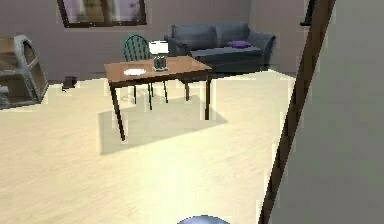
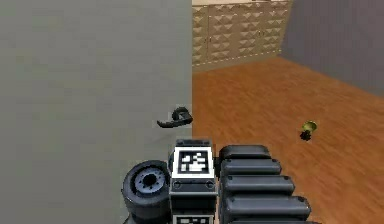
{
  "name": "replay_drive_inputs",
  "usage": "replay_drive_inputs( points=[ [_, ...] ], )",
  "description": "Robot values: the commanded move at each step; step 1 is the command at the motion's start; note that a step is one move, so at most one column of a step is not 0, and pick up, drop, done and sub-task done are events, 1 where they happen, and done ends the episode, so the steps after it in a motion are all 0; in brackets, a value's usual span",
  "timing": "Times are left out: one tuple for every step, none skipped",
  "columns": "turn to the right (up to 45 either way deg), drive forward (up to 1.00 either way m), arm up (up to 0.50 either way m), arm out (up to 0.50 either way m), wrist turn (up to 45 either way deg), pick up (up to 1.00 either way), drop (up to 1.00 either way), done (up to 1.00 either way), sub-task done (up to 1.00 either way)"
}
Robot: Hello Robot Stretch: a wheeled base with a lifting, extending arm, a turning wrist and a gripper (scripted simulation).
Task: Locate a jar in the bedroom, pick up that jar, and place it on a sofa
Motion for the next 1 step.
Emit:
replay_drive_inputs(
  points=[
    [3.0,0.0,0.0,0.0,0.0,0.0,0.0,0.0,0.0]
  ],
)
